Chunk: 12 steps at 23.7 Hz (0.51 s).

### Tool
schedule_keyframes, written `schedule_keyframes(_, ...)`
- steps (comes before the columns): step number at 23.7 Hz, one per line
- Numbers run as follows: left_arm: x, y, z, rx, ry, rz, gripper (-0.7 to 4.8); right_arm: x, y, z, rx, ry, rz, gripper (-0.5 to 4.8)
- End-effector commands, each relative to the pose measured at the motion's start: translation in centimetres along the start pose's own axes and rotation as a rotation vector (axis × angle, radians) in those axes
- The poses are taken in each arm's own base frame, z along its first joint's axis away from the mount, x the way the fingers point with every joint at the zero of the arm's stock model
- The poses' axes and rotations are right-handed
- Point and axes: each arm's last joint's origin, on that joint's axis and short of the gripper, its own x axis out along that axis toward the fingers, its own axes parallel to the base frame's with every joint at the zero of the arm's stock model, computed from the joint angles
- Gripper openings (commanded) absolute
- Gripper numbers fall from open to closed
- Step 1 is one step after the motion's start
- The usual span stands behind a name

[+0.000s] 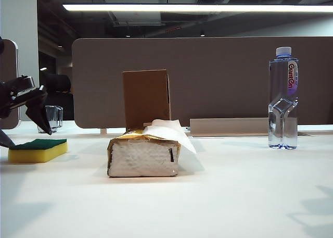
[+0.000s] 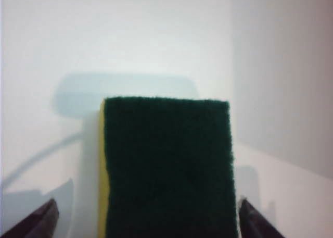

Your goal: Move the sponge from left to right to wipe the table, avoiding obstacles on the table, and finally reaching the bottle of mineral water.

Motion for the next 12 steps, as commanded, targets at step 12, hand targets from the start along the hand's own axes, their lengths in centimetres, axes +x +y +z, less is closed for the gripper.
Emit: schedule_keyframes(12,1.8,0.4,0.4,0.016,0.012,0.006,4.79,0.0,0.3,0.1,-0.005,-0.004,0.068,0.0)
